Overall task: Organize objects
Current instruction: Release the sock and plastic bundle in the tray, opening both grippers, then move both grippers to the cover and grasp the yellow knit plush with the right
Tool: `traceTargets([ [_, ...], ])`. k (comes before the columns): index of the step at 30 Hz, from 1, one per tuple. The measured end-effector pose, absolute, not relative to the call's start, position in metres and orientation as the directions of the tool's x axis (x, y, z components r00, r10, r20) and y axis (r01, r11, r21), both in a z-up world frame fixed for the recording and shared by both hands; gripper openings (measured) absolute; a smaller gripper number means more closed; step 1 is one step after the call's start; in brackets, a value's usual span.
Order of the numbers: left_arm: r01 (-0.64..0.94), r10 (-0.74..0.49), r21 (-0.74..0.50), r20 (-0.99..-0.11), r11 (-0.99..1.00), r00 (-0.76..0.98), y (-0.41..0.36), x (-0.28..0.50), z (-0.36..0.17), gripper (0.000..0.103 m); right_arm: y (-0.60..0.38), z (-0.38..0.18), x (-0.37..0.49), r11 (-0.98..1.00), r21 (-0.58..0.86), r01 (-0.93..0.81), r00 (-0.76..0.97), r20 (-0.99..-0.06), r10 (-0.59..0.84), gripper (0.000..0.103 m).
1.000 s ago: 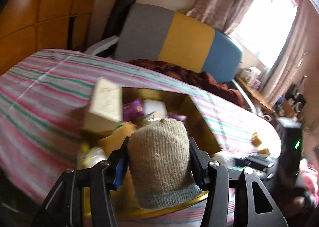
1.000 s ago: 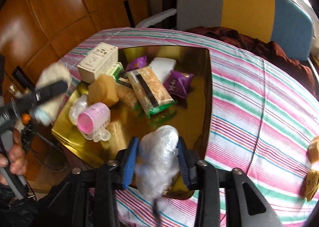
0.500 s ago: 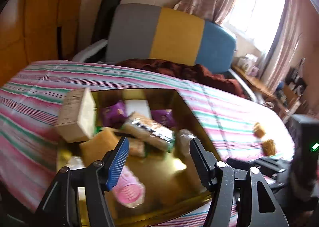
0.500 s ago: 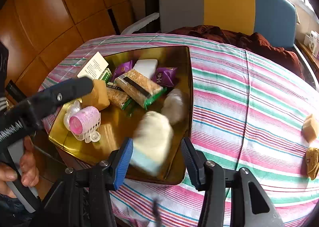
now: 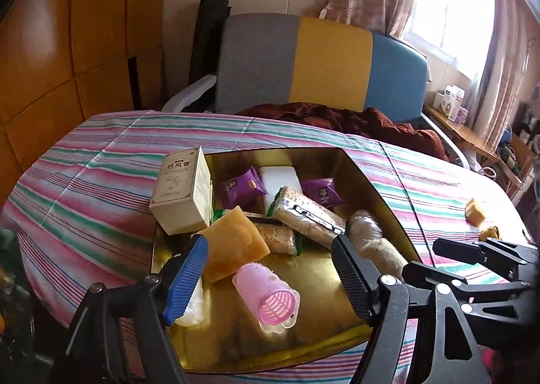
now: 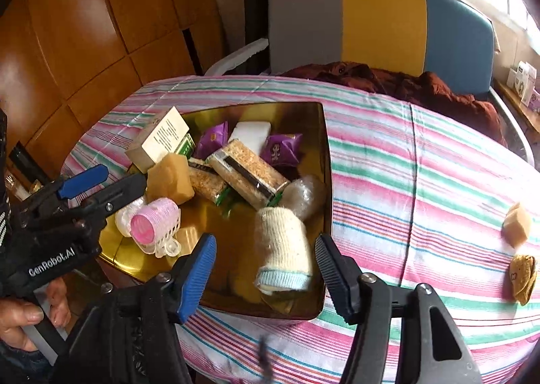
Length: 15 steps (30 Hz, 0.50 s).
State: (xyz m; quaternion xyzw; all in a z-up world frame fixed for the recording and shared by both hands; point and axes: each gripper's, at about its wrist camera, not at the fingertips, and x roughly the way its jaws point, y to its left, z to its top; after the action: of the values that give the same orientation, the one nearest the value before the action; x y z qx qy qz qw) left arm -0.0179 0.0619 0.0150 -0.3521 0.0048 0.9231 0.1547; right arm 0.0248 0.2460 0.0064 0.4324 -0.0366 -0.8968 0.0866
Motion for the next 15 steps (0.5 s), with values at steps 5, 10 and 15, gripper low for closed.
traceTargets([
  [5,-0.312,0.29,-0.083,-0.643,-0.946,-0.709,0.069,-0.013,0.021,0.077,0.25,0.013,0.026,-0.985,0.125,0.117,-0.625,-0.761,-0.171,0.062],
  [10,-0.337,0.298,-0.064,-0.639,-0.939,-0.71,0.077,-0.008,0.024,0.078,0.26,0.016,0.027,-0.989,0.118,0.089,-0.633,-0.76,-0.148,0.063],
  [15,-0.366,0.312,-0.052,-0.641,-0.929,-0.701,0.087,-0.004,0.024,0.078,0.273,0.017,0.027,-0.991,0.119,0.055,-0.638,-0.76,-0.127,0.063],
])
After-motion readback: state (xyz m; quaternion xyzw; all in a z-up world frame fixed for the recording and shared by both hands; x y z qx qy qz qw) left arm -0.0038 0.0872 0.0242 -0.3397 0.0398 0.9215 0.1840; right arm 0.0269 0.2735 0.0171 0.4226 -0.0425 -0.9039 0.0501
